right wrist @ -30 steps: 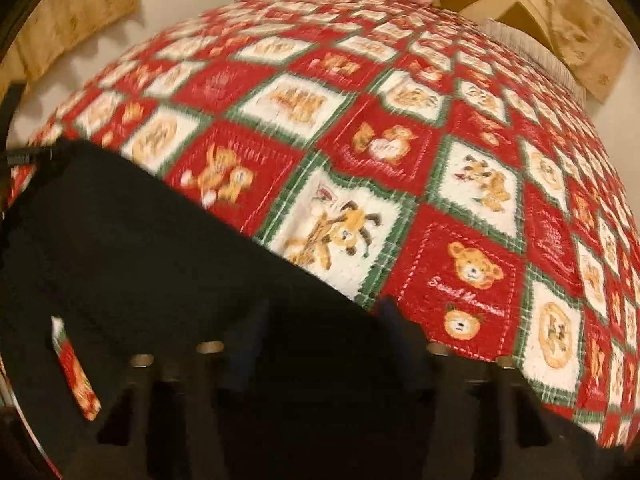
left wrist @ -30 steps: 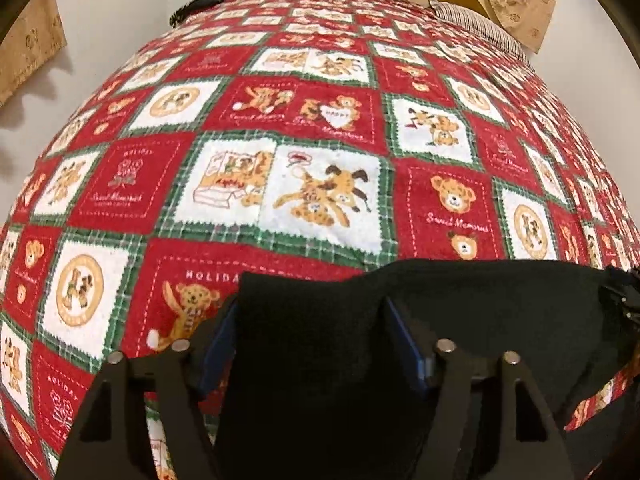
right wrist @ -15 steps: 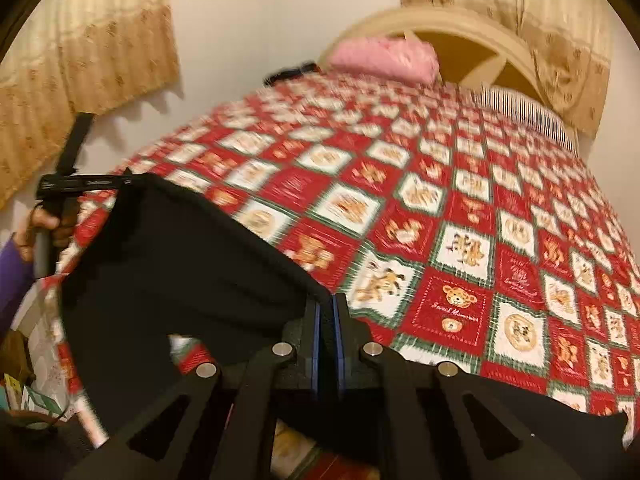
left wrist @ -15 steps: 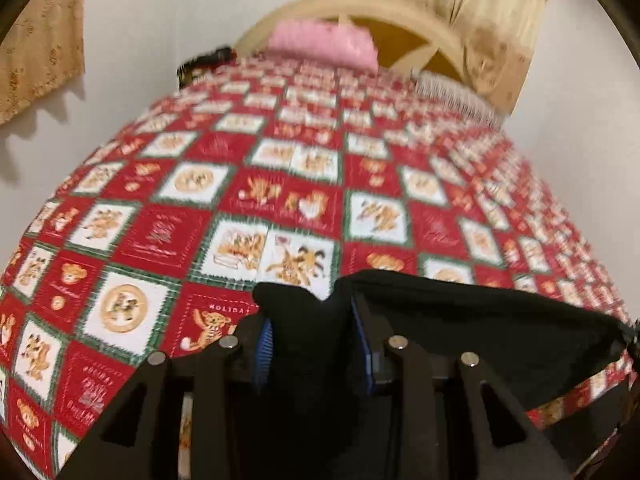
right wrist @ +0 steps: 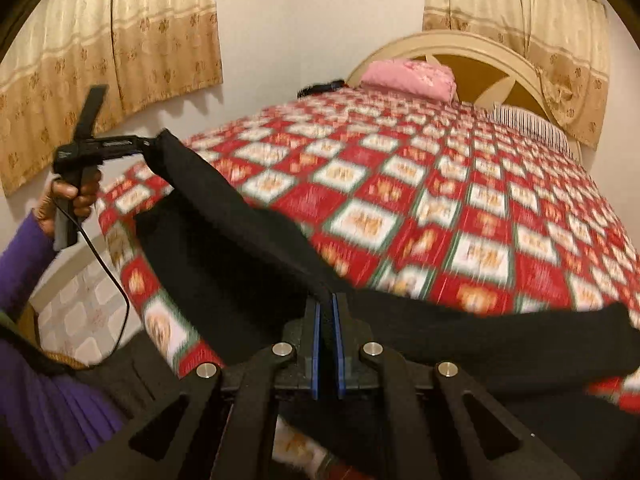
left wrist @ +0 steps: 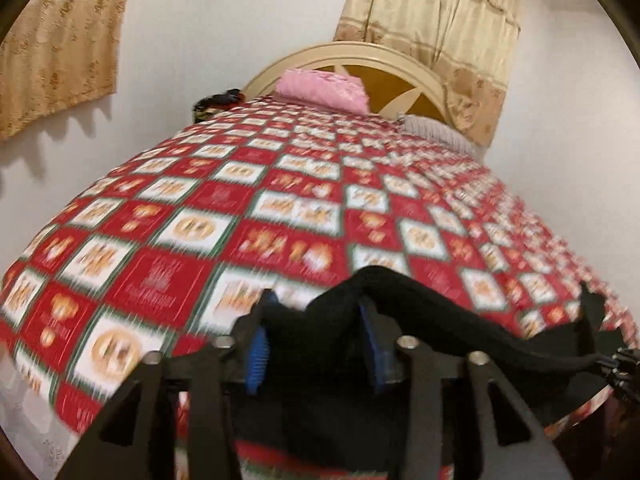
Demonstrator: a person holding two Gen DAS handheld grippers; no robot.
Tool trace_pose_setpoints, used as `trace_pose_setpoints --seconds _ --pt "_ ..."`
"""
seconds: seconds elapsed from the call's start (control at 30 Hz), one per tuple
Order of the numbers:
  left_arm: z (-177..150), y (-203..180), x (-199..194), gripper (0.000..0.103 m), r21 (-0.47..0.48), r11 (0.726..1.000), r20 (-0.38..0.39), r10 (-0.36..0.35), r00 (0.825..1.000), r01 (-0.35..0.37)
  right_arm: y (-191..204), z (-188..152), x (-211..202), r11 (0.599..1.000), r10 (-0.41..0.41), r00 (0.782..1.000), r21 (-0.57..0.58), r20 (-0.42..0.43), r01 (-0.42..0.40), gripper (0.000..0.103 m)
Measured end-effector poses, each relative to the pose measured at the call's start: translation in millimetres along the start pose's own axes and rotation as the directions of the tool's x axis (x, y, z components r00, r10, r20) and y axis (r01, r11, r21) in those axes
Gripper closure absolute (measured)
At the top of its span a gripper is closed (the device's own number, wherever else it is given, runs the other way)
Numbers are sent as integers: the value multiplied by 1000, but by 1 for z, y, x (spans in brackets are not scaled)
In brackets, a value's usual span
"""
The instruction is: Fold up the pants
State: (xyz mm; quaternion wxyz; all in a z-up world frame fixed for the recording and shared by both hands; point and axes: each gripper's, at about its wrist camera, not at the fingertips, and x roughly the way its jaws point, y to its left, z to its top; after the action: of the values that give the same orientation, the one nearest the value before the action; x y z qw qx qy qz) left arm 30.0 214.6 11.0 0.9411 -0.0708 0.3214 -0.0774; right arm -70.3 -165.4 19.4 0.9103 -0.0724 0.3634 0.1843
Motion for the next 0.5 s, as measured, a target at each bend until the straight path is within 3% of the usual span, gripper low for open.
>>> trace_pose_setpoints --seconds 0.1,0.17,0.4,0.5 --pt "-28 3 6 43 33 995 -61 98 993 -97 6 -24 15 1000 -24 999 -5 -48 24 97" --pt "-38 8 8 43 31 993 -89 117 989 -114 11 -37 22 999 -32 997 -17 -74 31 97" --pt "-55 26 -8 23 11 987 -137 159 978 -159 19 -62 27 997 -53 991 -54 -124 46 97" --pt "-61 29 -17 22 39 980 -143 199 970 -195 20 -62 23 998 -47 990 -50 -136 41 93"
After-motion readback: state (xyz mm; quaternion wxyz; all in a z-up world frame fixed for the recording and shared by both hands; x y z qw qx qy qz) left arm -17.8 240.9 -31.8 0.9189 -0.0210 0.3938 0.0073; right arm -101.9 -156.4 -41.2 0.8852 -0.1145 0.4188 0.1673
